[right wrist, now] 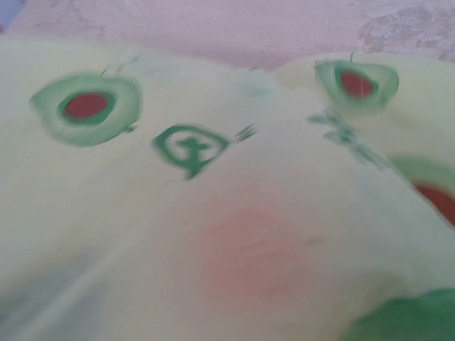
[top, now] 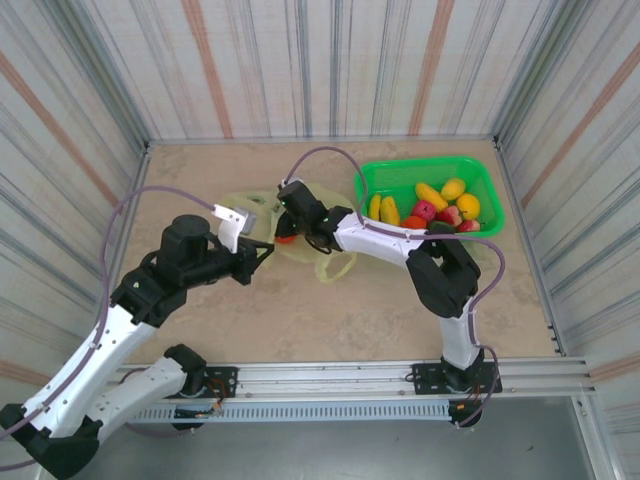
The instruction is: Place the fake fruits into the plastic bag and tie a complex knot
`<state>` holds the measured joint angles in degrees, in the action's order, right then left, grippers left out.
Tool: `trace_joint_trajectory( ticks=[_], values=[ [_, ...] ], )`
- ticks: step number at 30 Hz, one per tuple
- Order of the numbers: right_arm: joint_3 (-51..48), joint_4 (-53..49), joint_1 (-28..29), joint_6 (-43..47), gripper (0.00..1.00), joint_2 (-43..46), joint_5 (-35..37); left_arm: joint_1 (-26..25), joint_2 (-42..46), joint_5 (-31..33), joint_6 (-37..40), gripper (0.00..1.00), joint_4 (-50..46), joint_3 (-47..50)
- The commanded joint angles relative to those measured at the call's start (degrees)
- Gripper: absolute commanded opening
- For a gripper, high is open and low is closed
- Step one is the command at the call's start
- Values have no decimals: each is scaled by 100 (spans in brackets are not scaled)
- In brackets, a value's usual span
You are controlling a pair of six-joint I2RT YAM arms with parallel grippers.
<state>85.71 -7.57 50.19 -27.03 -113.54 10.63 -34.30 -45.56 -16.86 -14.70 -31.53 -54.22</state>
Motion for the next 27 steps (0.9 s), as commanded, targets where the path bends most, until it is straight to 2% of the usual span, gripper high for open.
trace_joint_trajectory(
  ticks=[1, 5, 11, 14, 17, 20, 22, 24, 27],
  values=[
    [-103, 230, 8, -58, 94, 145, 83, 108, -7, 84, 135, 0, -134, -120],
    [-358, 407, -32, 27, 92, 399, -321, 205, 12, 52, 90, 0, -134, -22],
    [-878, 587, -58, 110, 81, 865, -833, 210, 8, 25, 14, 0, -33, 266],
    [-1248, 870, -125, 21, 75, 1129, -1693, 207, -5, -124, -87, 0, 124, 420],
    [-1656, 1142, -128, -123, 62, 1429, -2227, 212, -10, -161, -130, 0, 184, 479],
    [-1842, 927, -106, -204, 34, 1666, -2068, 209, -22, -131, -112, 0, 197, 479],
    [-1936, 817, -117, -177, 25, 1800, -2135, 210, -56, -132, -104, 0, 205, 457],
    [-2045, 740, -133, -81, 22, 2002, -2219, 210, -109, -155, -103, 0, 212, 399],
    [-2285, 716, -267, 13, 24, 2532, -2418, 203, -227, -235, -62, 0, 158, 262]
  ],
)
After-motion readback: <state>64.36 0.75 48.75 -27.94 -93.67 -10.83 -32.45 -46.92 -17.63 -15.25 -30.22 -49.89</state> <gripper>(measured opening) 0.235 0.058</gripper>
